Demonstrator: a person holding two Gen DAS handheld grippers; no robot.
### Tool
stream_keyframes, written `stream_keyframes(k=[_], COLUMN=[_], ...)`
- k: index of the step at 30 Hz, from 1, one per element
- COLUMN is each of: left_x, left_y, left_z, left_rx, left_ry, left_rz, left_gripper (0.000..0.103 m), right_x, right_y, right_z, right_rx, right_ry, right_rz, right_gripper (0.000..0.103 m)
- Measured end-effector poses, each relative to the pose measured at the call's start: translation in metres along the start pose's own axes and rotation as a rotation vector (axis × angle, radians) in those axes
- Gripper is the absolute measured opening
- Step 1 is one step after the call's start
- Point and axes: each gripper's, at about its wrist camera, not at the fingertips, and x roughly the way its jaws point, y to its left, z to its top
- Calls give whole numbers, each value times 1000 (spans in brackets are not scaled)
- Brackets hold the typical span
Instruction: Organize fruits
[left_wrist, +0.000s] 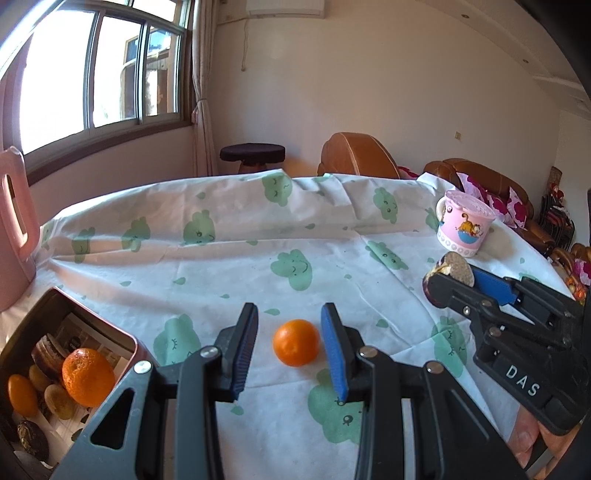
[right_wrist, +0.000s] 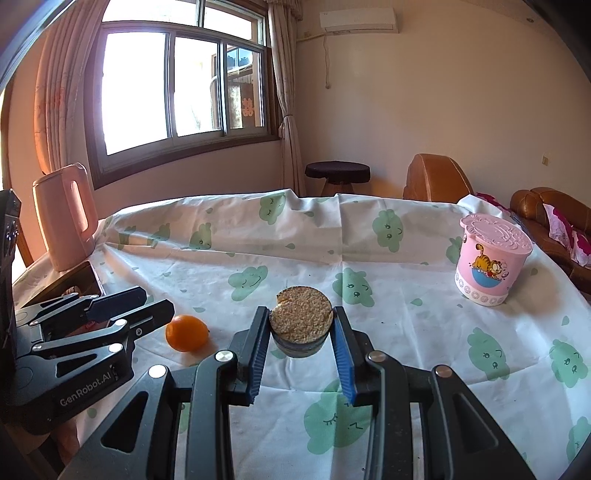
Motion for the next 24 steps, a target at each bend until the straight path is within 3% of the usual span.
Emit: stream_keyframes(k=[6, 10, 12, 15, 16, 19, 24], left_x=[6, 16, 25, 43, 47, 49, 42], left_y=[6, 9, 7, 1, 0, 5, 4], left_z=[0, 0, -1, -4, -5, -7, -8], left_rx=[-27, -49, -41, -17, -17, -42, -39], left_ry=[35, 92, 137, 231, 252, 270, 241], left_rz=[-28, -58, -69, -69, -73, -96, -106], left_gripper=[39, 65, 65, 61, 50, 33, 33], right_x=[-3, -1, 0, 1, 1, 1, 1], right_y=[-2, -3, -3, -3, -3, -3, -4], right_z=[0, 1, 1, 1, 1, 1, 1], right_rx=[13, 19, 17, 17, 17, 17, 20], right_ry=[-11, -4, 0, 6, 8, 9, 4], right_rz=[-9, -11, -12, -13, -13, -13, -13], right_gripper=[35, 35, 35, 35, 35, 35, 35])
